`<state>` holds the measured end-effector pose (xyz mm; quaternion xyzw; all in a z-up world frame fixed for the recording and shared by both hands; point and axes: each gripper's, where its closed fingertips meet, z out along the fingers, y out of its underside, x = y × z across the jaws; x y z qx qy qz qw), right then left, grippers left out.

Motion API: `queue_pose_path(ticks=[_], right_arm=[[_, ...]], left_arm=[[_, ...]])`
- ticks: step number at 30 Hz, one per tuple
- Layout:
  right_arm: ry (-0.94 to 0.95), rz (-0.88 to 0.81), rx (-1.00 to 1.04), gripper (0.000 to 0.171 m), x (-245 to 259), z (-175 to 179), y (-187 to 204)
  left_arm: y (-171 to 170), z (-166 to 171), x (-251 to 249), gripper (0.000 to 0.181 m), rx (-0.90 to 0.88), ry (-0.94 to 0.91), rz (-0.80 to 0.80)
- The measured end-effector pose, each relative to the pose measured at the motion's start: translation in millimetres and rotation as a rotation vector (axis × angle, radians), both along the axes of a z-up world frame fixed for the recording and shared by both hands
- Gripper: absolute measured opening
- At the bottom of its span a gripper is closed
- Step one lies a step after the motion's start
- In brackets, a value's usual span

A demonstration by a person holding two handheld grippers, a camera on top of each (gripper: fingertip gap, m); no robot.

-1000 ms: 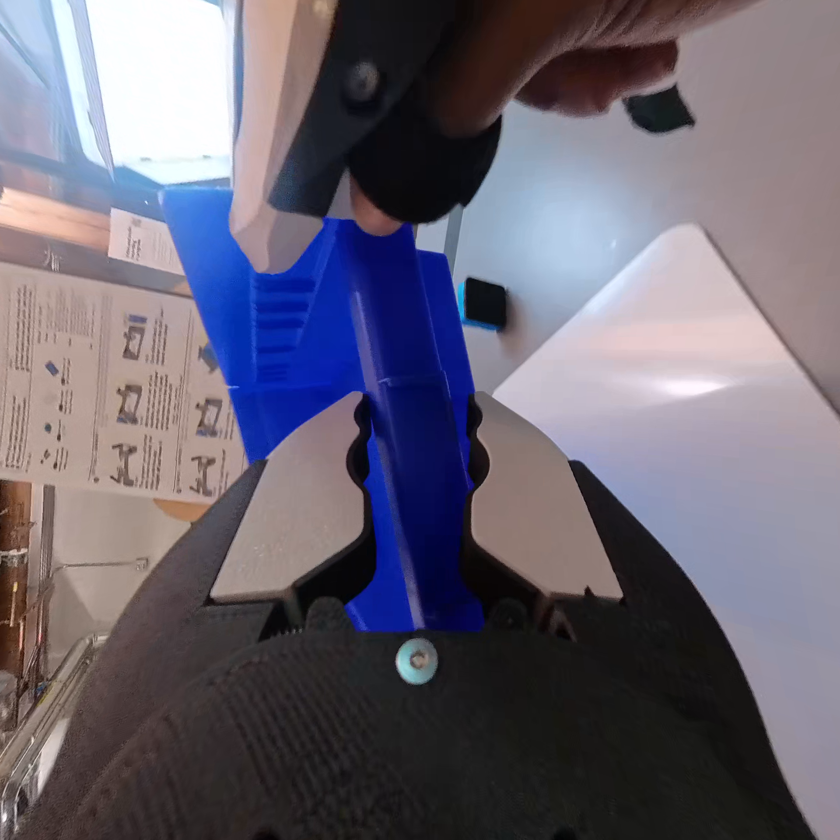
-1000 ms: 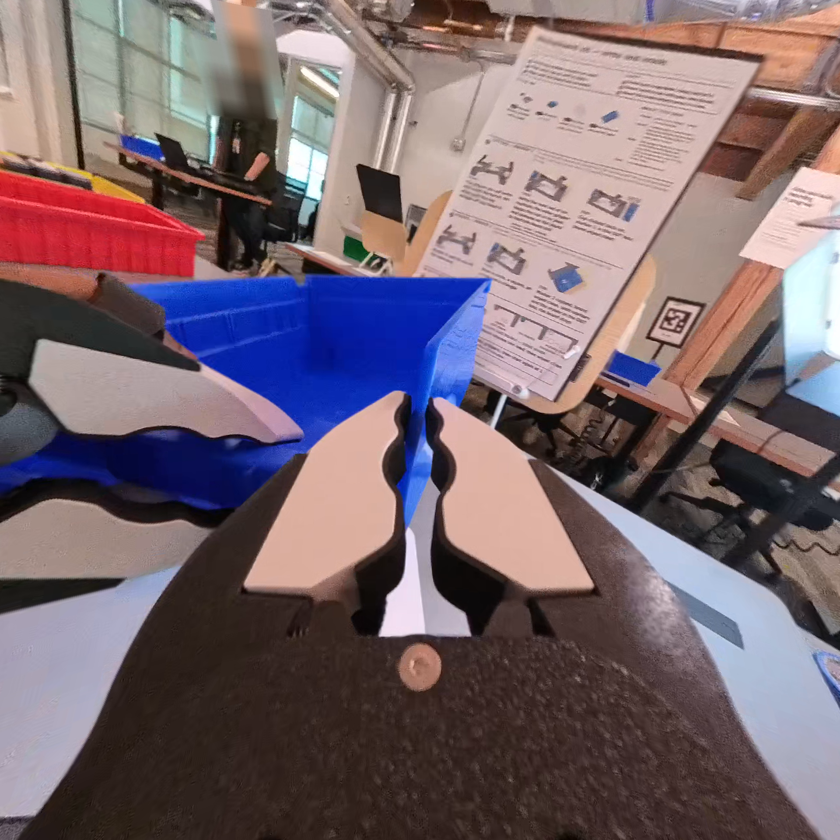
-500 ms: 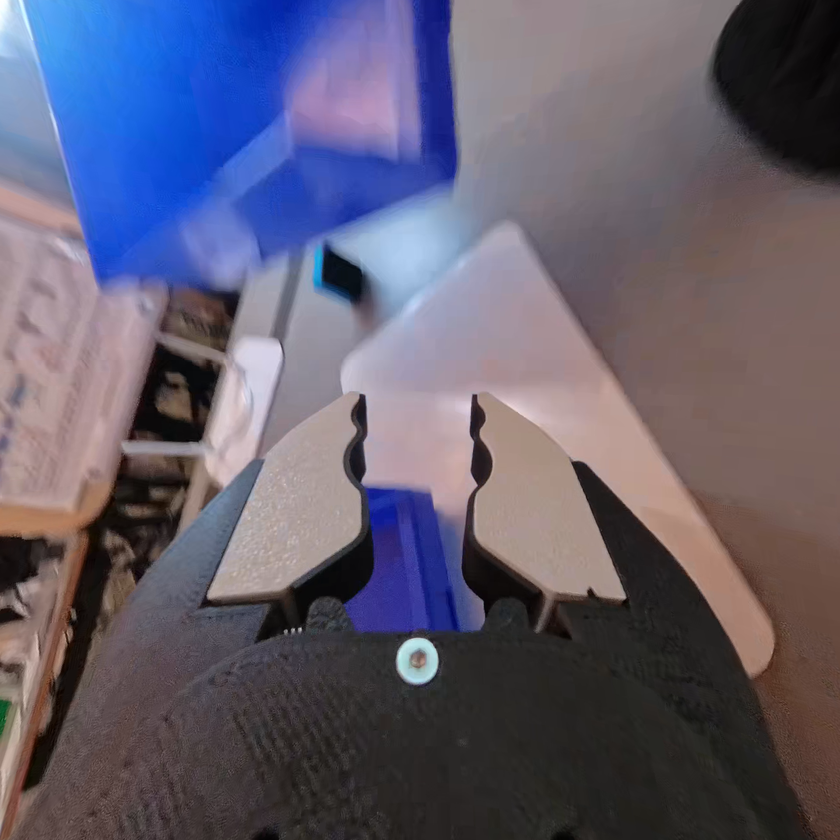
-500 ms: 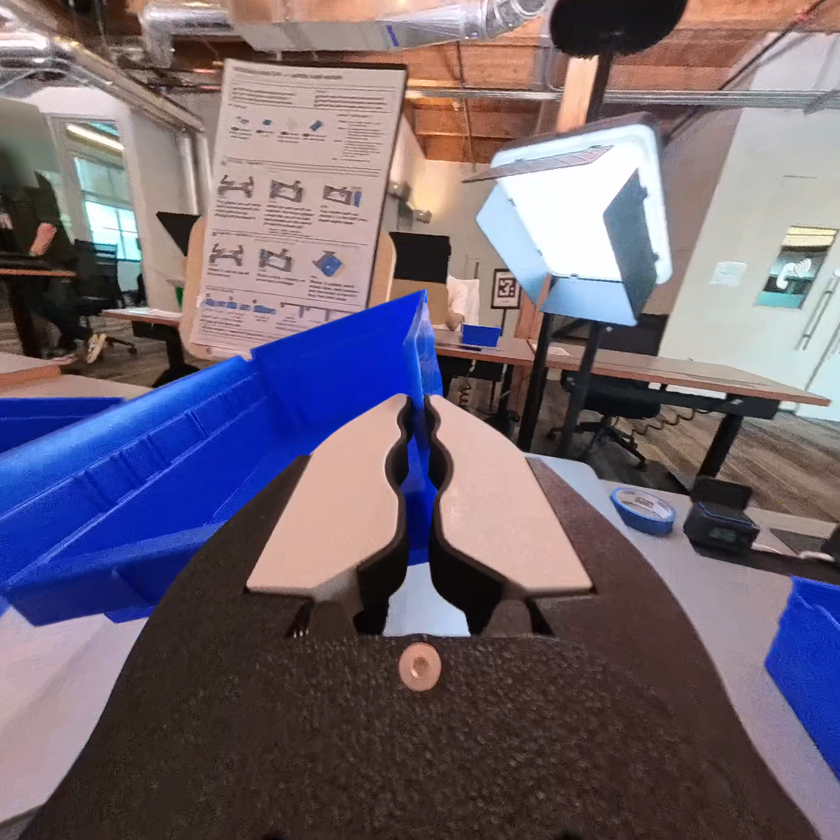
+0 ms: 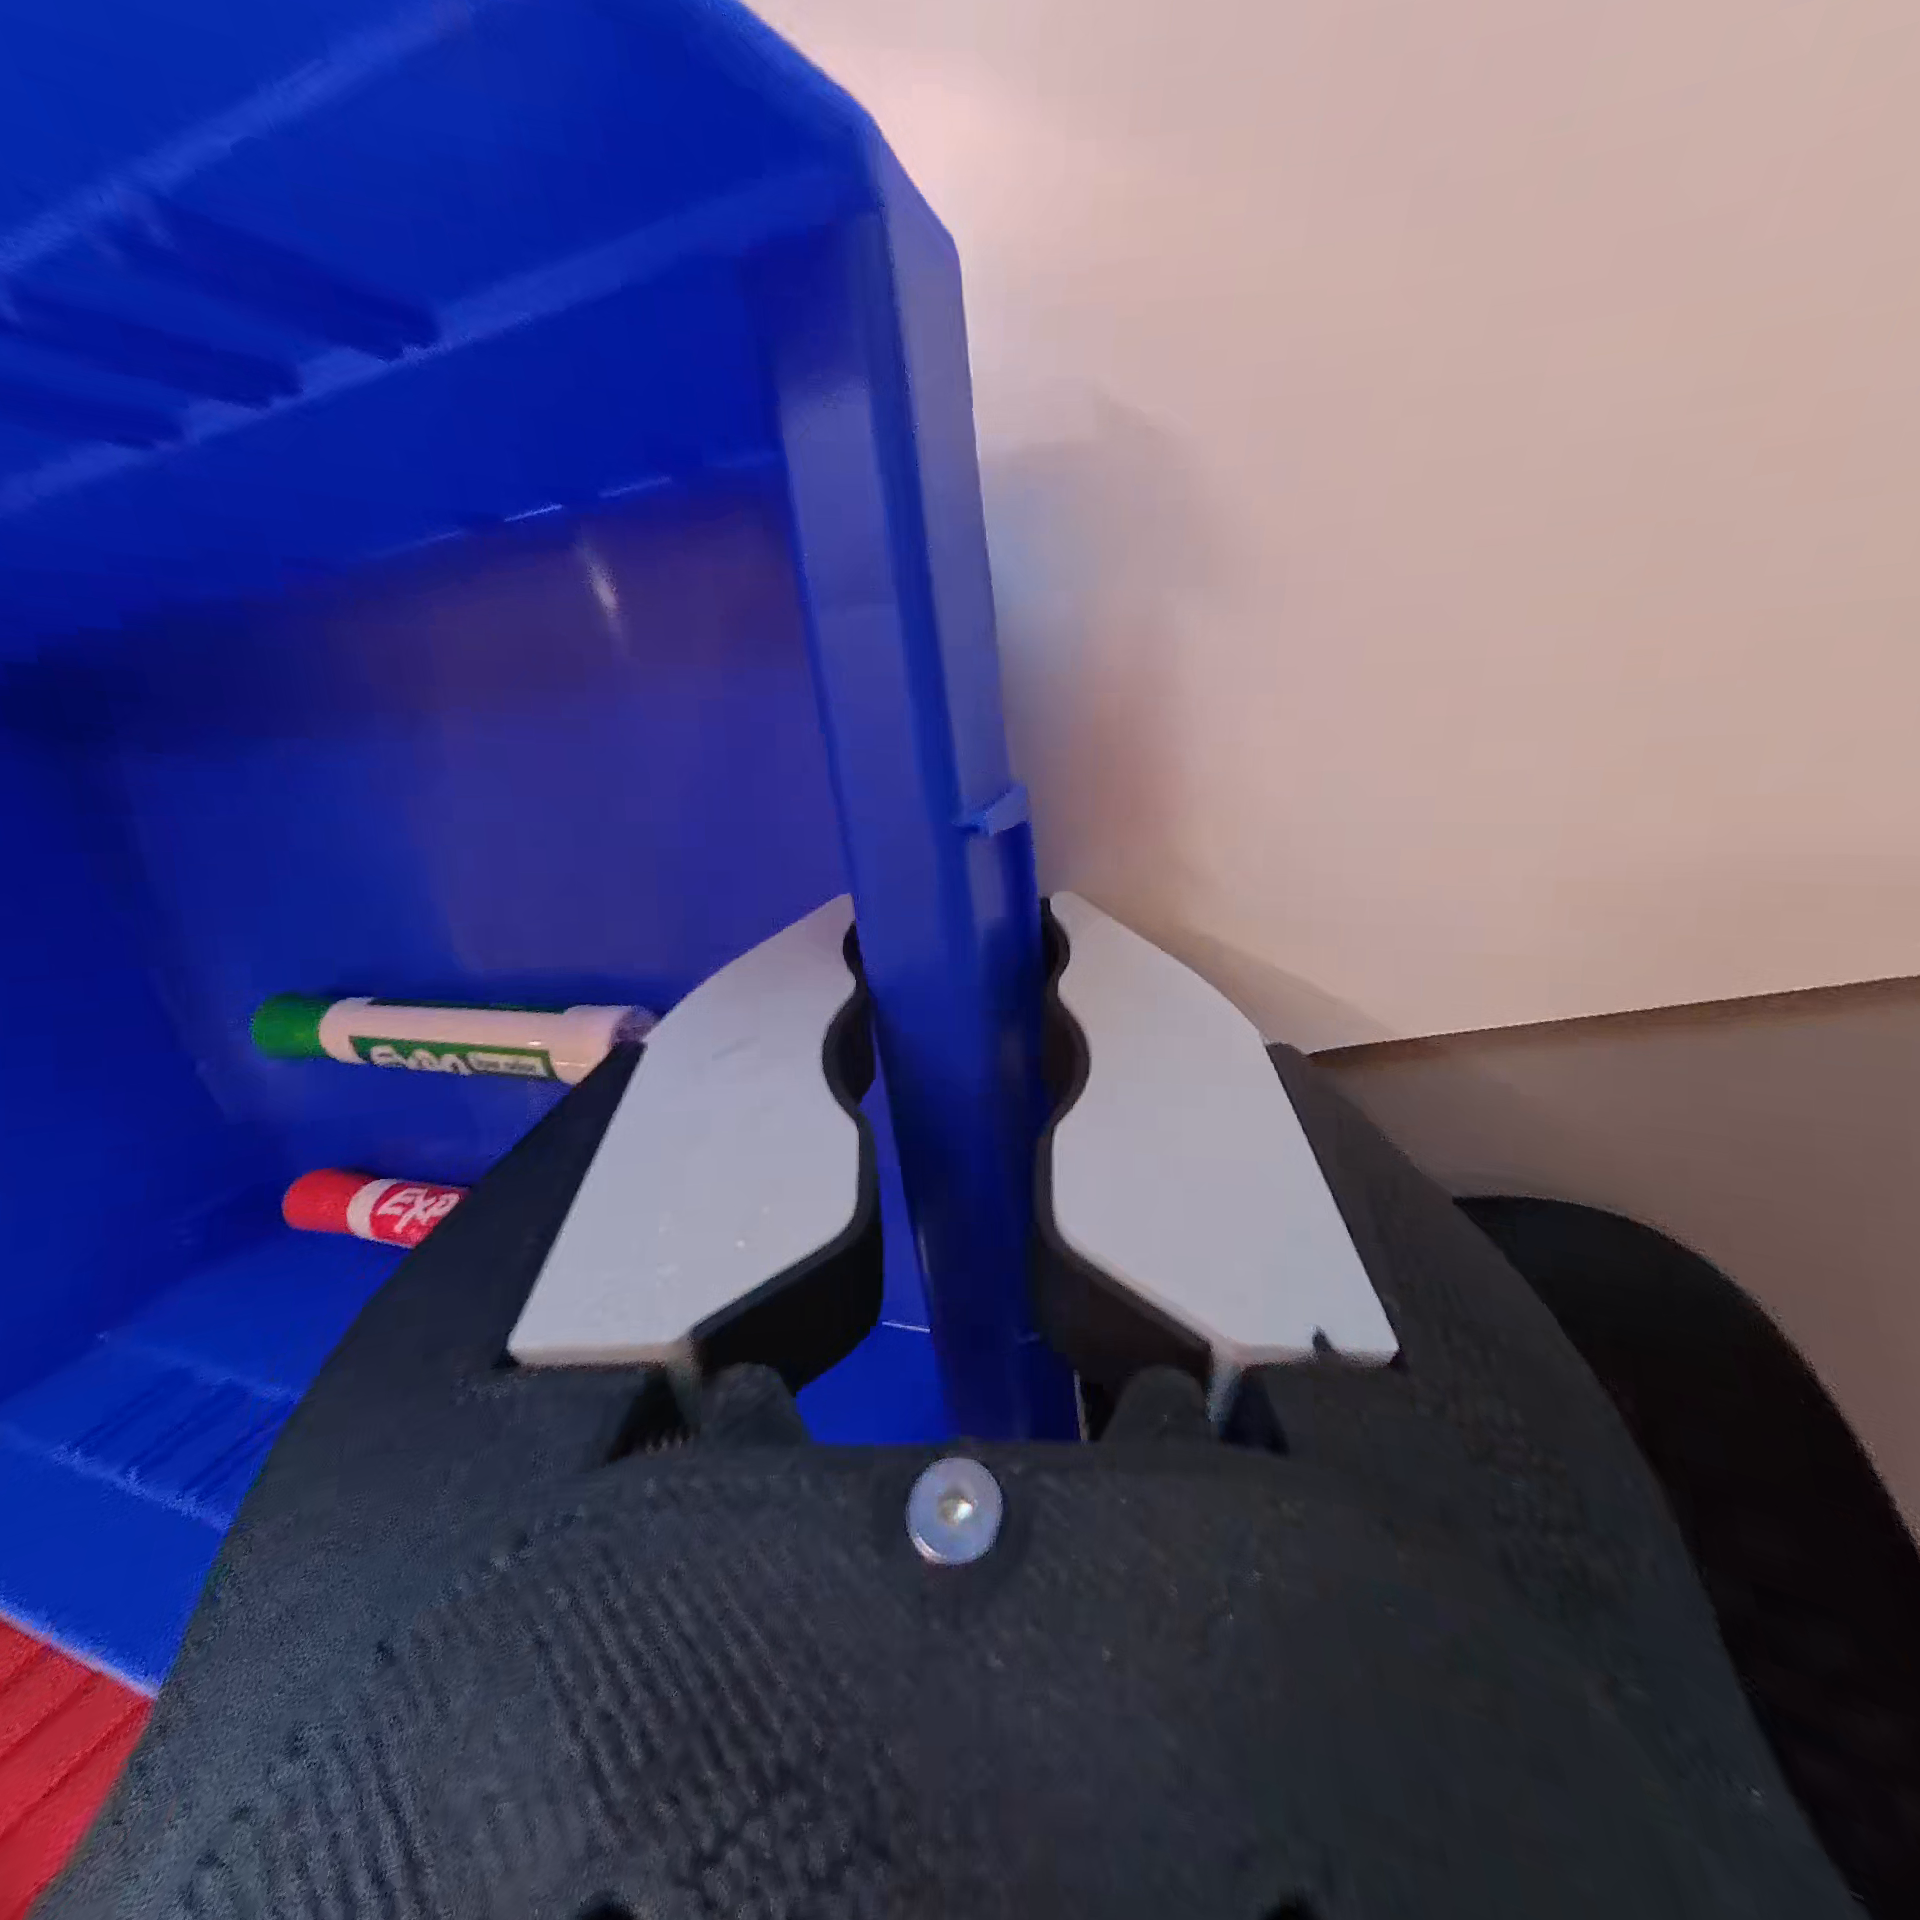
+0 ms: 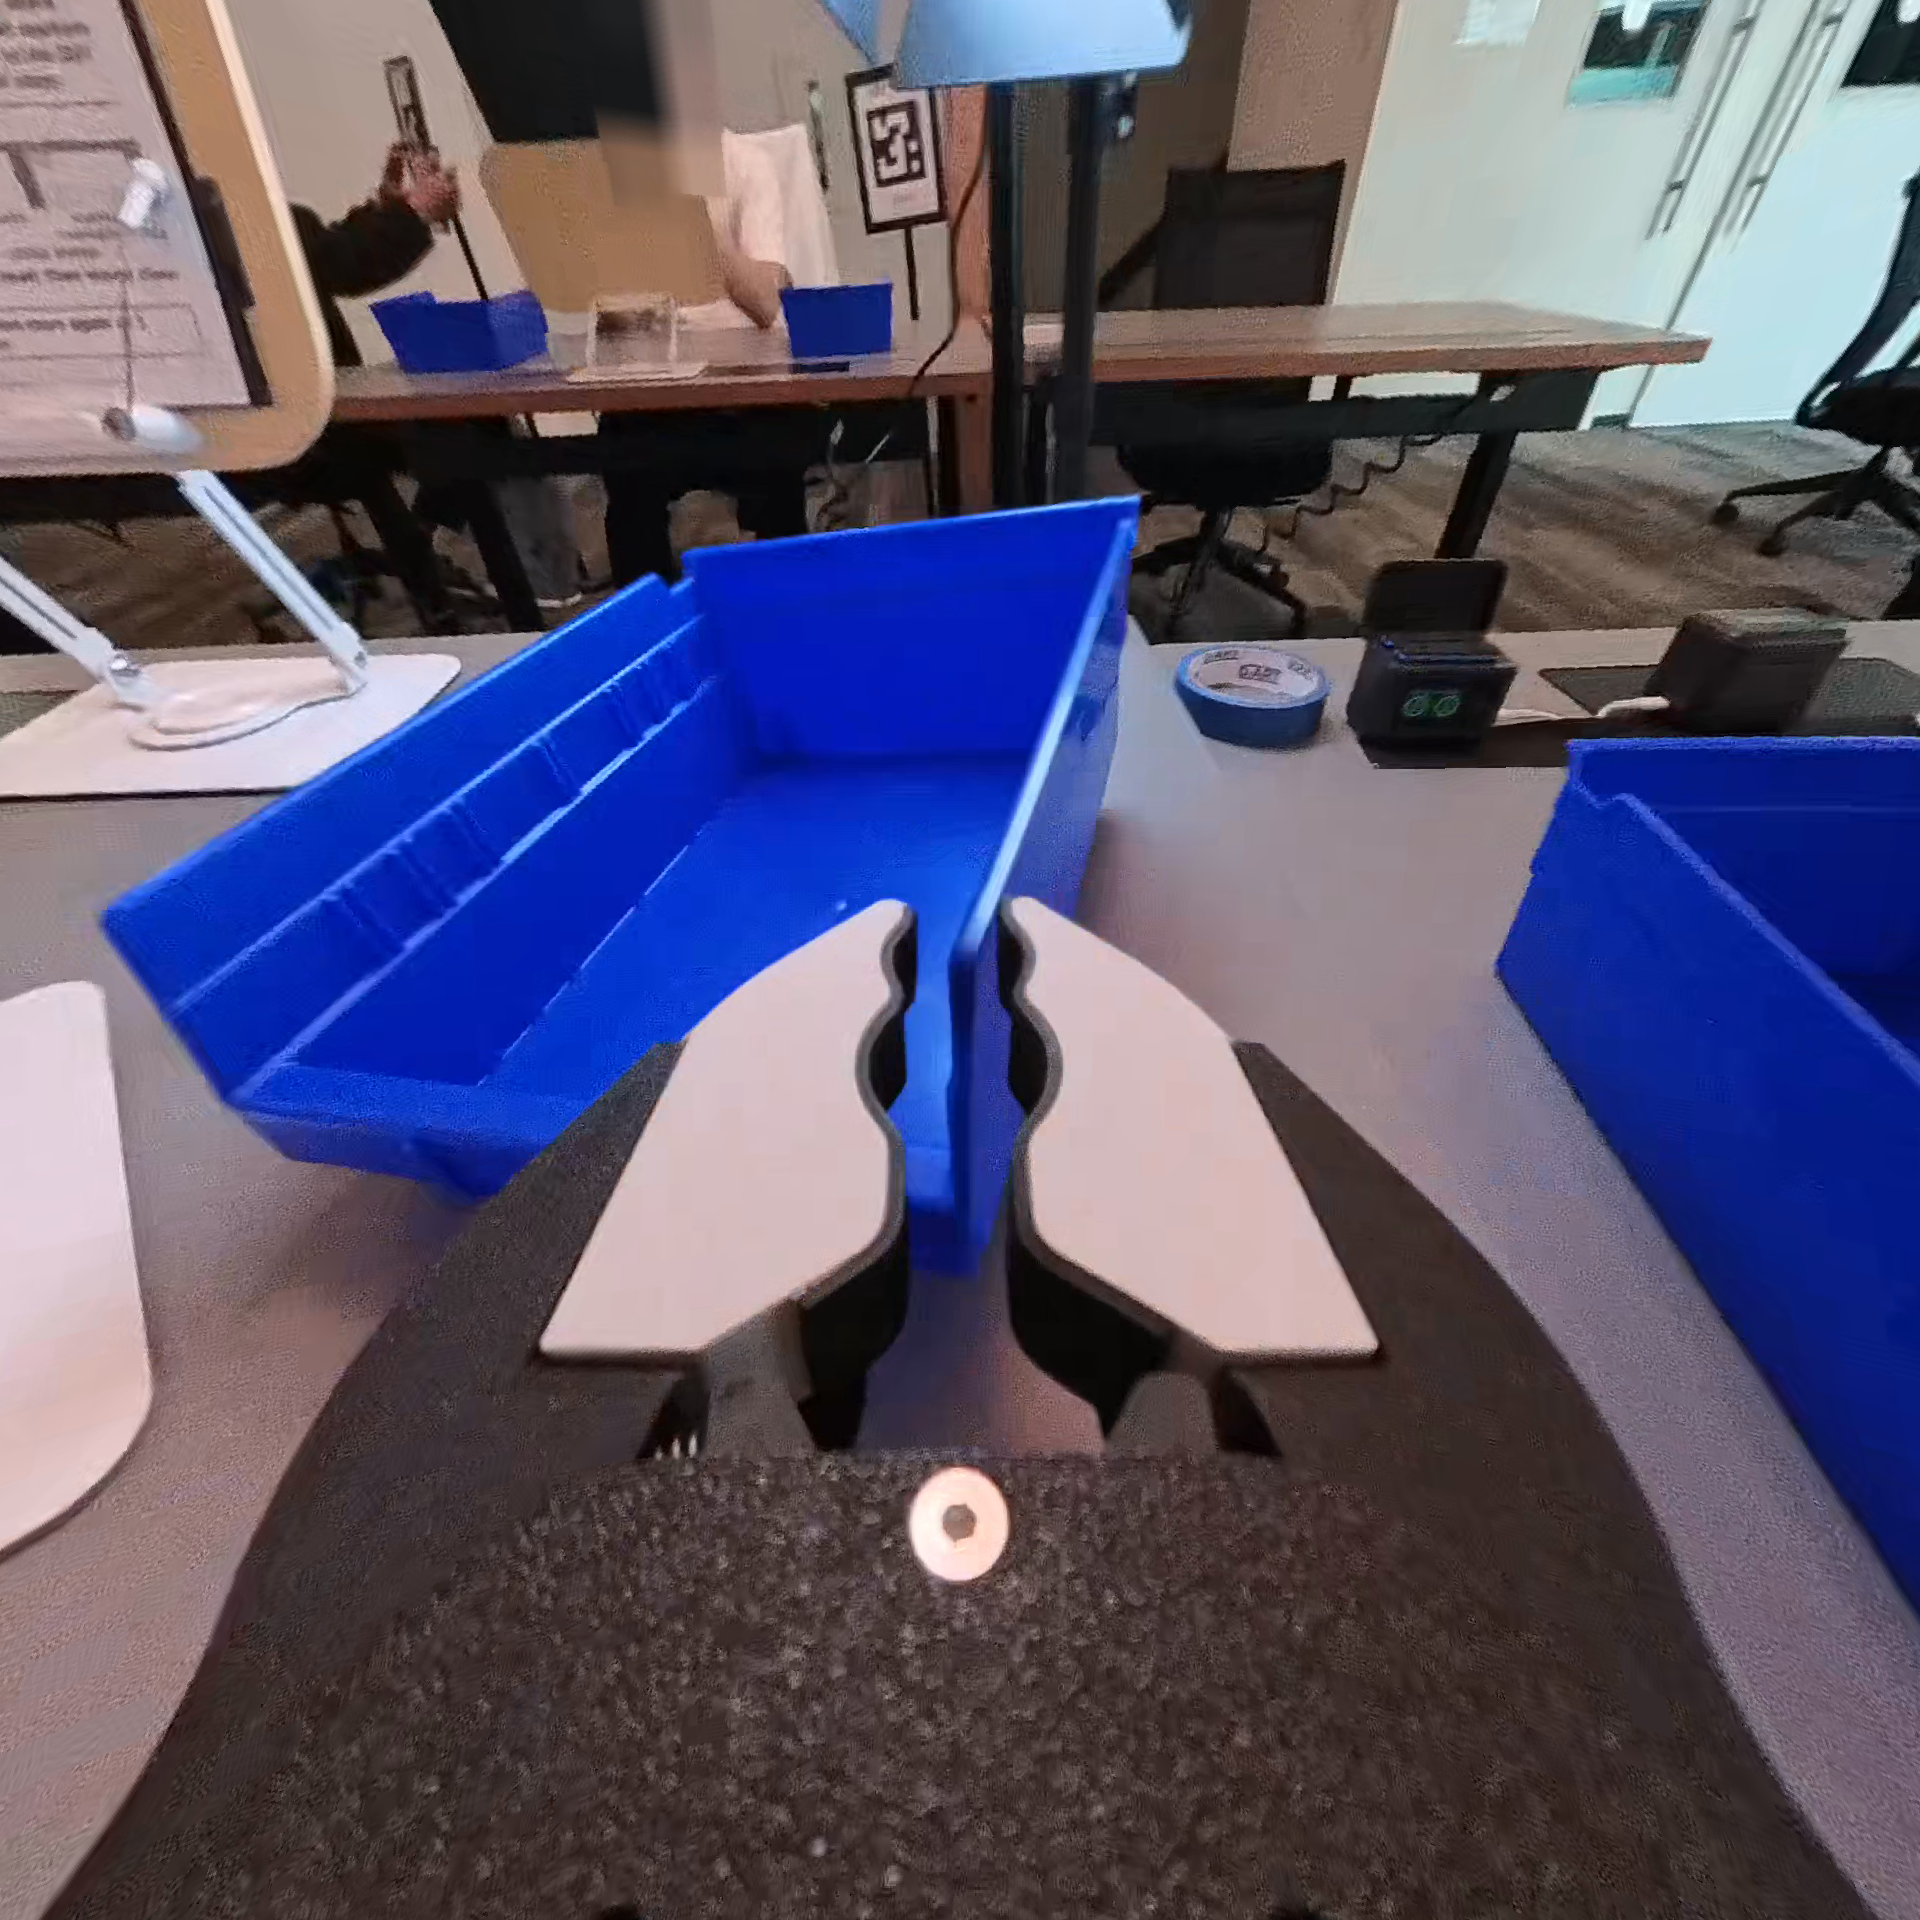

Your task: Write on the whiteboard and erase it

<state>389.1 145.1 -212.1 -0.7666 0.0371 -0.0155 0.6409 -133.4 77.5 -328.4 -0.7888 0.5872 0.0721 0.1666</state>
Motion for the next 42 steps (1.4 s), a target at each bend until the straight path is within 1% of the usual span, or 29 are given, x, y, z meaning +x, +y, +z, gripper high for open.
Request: queue_pose_path(ticks=[1,2,4,5,9,12,14,17,18,19,21,24,26,27,29,30,32,34,37,39,42], right_arm=[[-0.004,0.015,-0.013,0.024,-4.3,-1.9,-0.3],[-0.007,0.029,-0.014,0.027,-8.2,-0.4,-2.0],[-0.006,0.045,-0.015,0.039,-12.9,6.5,-7.6],[-0.009,0.057,-0.007,0.041,-15.9,11.4,-11.3],[-0.060,0.135,0.023,0.042,-41.4,27.7,-27.3],[-0.110,0.264,0.033,0.039,-80.9,33.1,-33.6],[-0.156,0.364,0.028,0.036,-111.0,30.8,-34.9],[-0.187,0.488,-0.042,0.038,-150.7,15.5,-32.1],[-0.186,0.517,-0.058,0.041,-161.5,11.3,-30.3],[-0.189,0.540,-0.068,0.042,-171.3,8.1,-28.3],[-0.214,0.583,-0.087,0.044,-189.5,2.4,-23.4],[-0.265,0.634,-0.114,0.046,-213.4,-4.1,-10.8],[-0.289,0.669,-0.143,0.047,-227.3,-10.7,-0.6],[-0.298,0.694,-0.175,0.048,-233.5,-16.7,2.4],[-0.329,0.783,-0.271,0.049,-246.8,-34.3,-0.5],[-0.367,0.847,-0.333,0.049,-252.7,-46.8,-6.9],[-0.429,0.956,-0.467,0.058,-258.0,-74.6,-22.5],[-0.398,1.065,-0.626,0.070,-260.9,-99.8,-41.6],[-0.389,1.102,-0.739,0.078,-252.3,-116.3,-50.6],[-0.396,1.083,-0.778,0.086,-243.0,-121.7,-48.3],[-0.349,1.081,-0.783,0.083,-240.9,-122.8,-42.8]], left_arm=[[4.1,0.5,-3.6,0.029,0.021,0.012,0.005],[8.3,0.9,-8.5,0.029,0.041,0.022,0.014],[15.9,2.3,-20.0,0.029,0.087,0.026,0.022],[17.4,2.6,-25.9,0.029,0.102,0.026,0.016],[22.8,10.9,-51.7,0.030,0.143,-0.002,0.073],[39.4,20.5,-77.3,0.030,0.198,-0.002,0.131],[55.5,23.4,-92.8,0.031,0.258,0.015,0.090],[80.4,23.6,-120.3,0.031,0.344,0.038,0.109],[82.8,24.6,-126.6,0.033,0.347,0.024,0.138],[83.3,29.6,-126.7,0.040,0.355,-0.020,0.165],[81.0,47.8,-113.5,0.040,0.383,-0.150,0.187],[73.6,72.6,-84.4,0.041,0.419,-0.288,0.157],[61.7,74.2,-56.7,0.041,0.364,-0.365,0.117],[52.8,69.3,-43.3,0.041,0.309,-0.386,0.097],[25.4,51.4,-16.3,0.046,0.145,-0.414,0.042],[7.0,40.8,-3.6,0.046,0.043,-0.426,0.006],[-32.3,19.6,12.4,0.044,-0.158,-0.415,-0.075],[-58.2,3.1,8.8,0.032,-0.269,-0.335,-0.136],[-76.6,-1.6,-2.4,0.028,-0.337,-0.293,-0.154],[-77.4,-5.5,-14.2,0.031,-0.331,-0.250,-0.132],[-66.8,-6.2,-14.5,0.026,-0.302,-0.267,-0.091]])
